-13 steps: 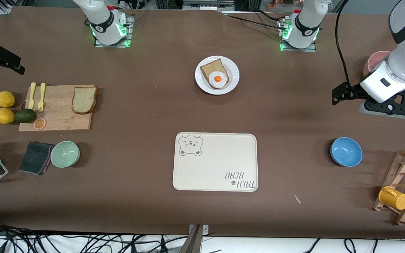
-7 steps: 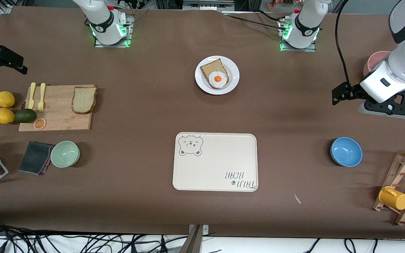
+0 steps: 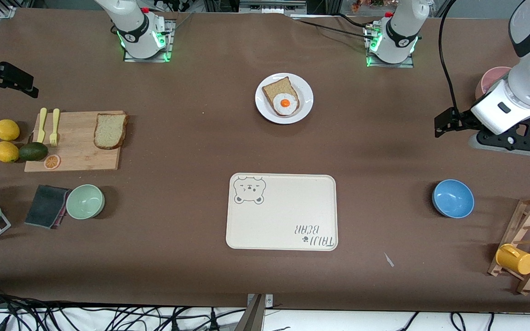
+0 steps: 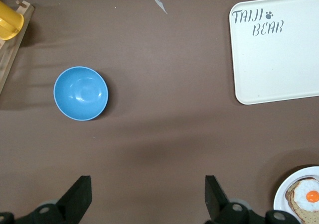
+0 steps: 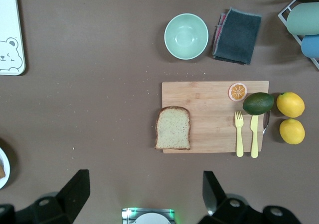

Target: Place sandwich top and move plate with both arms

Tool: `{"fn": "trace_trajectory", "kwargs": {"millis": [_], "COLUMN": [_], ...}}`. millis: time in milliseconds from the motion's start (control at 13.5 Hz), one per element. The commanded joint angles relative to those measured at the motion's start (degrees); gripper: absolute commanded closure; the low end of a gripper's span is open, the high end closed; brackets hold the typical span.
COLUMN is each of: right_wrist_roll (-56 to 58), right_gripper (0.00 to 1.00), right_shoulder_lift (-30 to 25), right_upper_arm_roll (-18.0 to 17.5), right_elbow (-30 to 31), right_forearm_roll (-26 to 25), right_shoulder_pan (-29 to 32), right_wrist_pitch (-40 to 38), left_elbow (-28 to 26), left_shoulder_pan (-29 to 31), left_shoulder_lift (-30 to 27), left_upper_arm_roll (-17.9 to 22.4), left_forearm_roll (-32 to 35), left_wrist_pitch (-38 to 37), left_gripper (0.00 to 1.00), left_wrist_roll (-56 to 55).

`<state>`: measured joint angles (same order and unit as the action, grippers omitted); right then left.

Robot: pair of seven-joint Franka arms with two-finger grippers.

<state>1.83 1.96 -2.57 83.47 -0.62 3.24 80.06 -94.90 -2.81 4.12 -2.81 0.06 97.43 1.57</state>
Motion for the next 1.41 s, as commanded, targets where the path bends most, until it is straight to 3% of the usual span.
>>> {"fn": "trace_trajectory", "kwargs": {"millis": [0,520,743,966,1338], "right_wrist_roll": [-0.69,-0.69,-2.00,-2.88,-2.80], "right_gripper": [0.00,0.00,0.00,0.00,0.00], "right_shoulder_lift": [0.06,0.06,-0.12,1.64,1.29], "right_upper_arm_roll": [-0.15,-0.15,-1.81,-4.36,-4.72], "right_elbow": [-0.50,2.47,9.85,11.88,24.68], "right_forearm_roll": [-0.17,-0.17,-0.08,-0.78,-2.36], "right_shoulder_pan": [-0.34,-0.87,-1.66,-1.66,-1.92], "right_wrist_pitch": [-0.35,2.81,8.51,12.81,25.54], "left_elbow": [1.38,1.38,1.38,1.38,1.21], "left_shoulder_pan": [-0.09,-0.09,-0.09,-0.09,0.00], "left_shoulder_lift": [0.54,0.54,0.54,0.54,0.54], "left_upper_arm_roll": [0.26,0.26,0.26,0.26,0.26], "left_forearm_roll": [-1.55,-1.55,-1.55,-1.55,-1.55], "left_wrist_pitch": [-0.84,-0.84,-0.84,-0.84,-0.93], "left_gripper": [0.00,0.00,0.00,0.00,0.00], "left_wrist_roll": [1.41,1.33,1.33,1.33,1.33]}}
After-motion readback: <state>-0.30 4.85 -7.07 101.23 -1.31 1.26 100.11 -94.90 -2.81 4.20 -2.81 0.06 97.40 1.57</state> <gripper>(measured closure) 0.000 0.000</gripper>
